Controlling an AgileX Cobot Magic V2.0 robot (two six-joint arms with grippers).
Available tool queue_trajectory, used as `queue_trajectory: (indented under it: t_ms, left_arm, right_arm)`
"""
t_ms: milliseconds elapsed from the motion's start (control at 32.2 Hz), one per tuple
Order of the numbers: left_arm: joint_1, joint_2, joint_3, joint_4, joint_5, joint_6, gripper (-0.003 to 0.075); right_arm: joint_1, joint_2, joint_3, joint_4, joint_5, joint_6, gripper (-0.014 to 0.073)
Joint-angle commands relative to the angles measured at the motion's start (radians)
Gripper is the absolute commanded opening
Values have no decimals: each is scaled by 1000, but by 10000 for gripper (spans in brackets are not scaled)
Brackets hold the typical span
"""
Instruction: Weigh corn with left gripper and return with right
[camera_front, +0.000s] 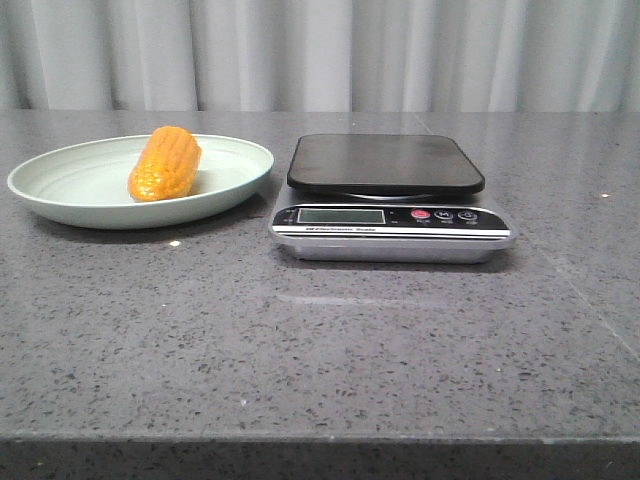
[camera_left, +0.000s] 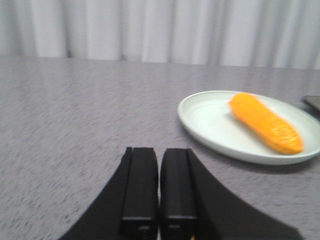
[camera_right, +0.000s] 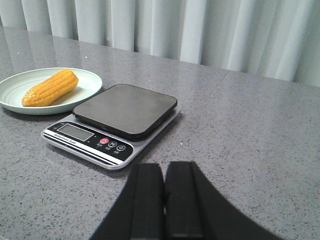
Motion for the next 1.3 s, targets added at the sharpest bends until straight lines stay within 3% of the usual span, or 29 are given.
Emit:
queue_trajectory:
  t_ms: [0, 559, 1273]
  left_arm:
    - [73, -21, 33, -37, -154, 7, 127]
    - [58, -21, 85, -66, -216, 111, 127]
    - [57, -19, 85, -88, -250, 111, 127]
  right_arm:
    - [-4, 2, -24, -21, -83, -4, 150]
    - [-4, 2, -24, -21, -78, -4, 150]
    - [-4, 2, -24, -21, -78, -4, 150]
